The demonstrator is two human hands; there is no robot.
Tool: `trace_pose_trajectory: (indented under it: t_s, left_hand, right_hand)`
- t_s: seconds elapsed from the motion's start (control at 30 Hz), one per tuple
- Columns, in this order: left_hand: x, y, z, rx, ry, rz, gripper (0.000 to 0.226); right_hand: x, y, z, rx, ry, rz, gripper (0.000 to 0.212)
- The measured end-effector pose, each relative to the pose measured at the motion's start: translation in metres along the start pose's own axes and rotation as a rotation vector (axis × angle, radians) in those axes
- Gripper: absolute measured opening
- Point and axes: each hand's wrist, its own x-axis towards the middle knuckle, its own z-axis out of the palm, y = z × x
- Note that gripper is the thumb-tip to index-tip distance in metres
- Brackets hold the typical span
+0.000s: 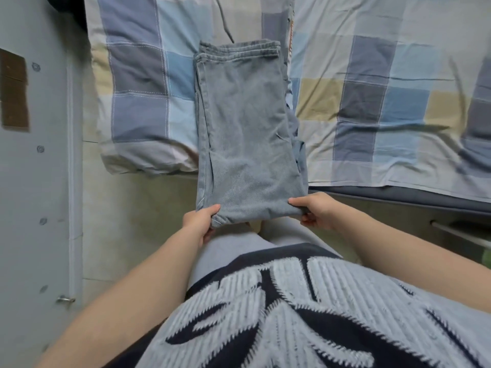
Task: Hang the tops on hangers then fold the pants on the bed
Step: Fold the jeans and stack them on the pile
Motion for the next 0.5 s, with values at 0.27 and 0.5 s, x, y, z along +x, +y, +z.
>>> trace_pose_trajectory:
  t_s: [0.27,0.5]
  left_hand:
    - [0.006,0.088,0.013,-0.214,0.131,0.214,0.025]
    - [0.019,0.202,0.024,-0.389,0.024,0.24,0.008]
  right_hand:
    - [0.012,-0.1,0.005,0.224,-0.008,-0.114,0.019]
    - [0.042,-0.2,0.006,0.369,-0.002,-0.142,0.023]
